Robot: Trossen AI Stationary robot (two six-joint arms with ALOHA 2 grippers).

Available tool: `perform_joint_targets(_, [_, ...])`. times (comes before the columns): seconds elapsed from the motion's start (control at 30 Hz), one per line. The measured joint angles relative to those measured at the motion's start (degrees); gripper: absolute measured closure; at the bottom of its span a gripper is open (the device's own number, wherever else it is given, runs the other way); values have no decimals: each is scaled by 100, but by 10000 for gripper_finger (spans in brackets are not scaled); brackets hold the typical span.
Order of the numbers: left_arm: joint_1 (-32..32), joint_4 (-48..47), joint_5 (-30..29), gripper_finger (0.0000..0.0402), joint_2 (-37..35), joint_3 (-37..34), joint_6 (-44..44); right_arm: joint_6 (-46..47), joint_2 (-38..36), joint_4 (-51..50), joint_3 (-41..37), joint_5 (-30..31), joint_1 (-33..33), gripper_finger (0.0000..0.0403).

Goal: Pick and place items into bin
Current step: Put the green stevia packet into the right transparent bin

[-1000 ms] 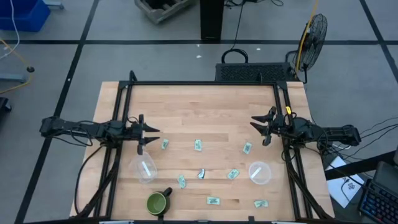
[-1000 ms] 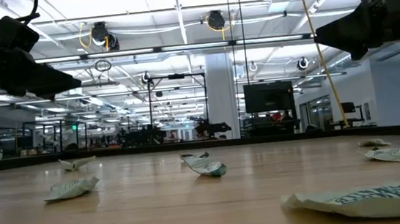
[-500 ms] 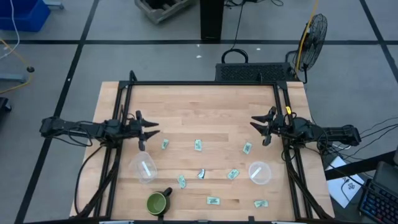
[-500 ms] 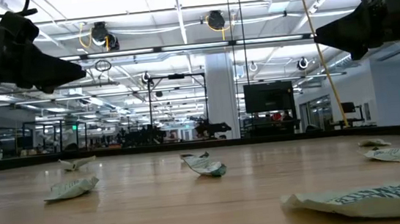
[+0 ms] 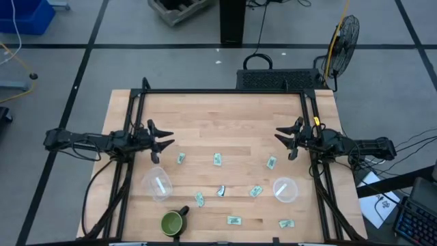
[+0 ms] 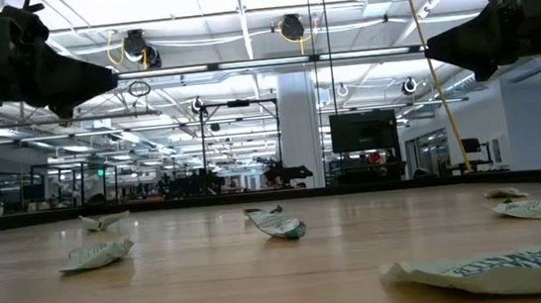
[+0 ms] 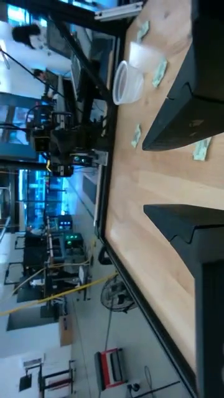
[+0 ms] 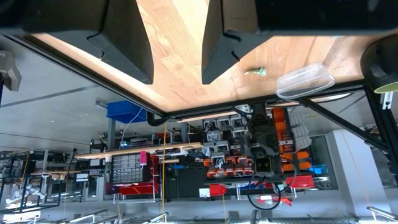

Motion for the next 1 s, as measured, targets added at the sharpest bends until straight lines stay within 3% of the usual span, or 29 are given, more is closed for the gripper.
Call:
perform_joint_targets(0.2, [0,662,-139,247,0,0,-176,-2,2,0,0,0,0,273])
perform_joint_targets(0.33, [-4,651,99,247,0,0,-23,0,0,22,0,0,-2,273])
perform_joint_targets(0.7, [0,652,53,247,0,0,17,0,2,58,1,0,-2,273])
perform_joint_targets(0.77, [6,812,36,247,2,2,60,-13,4,486,0,-10,-2,273])
perform_joint_targets(0.93, [125,98,37,247,112,481,-188,-851,101,1510,161,-934,0,273])
perform_joint_targets(1.0, [230,-438,42,247,339,893,-273,-885,275,1431,348,-1002,-5,273])
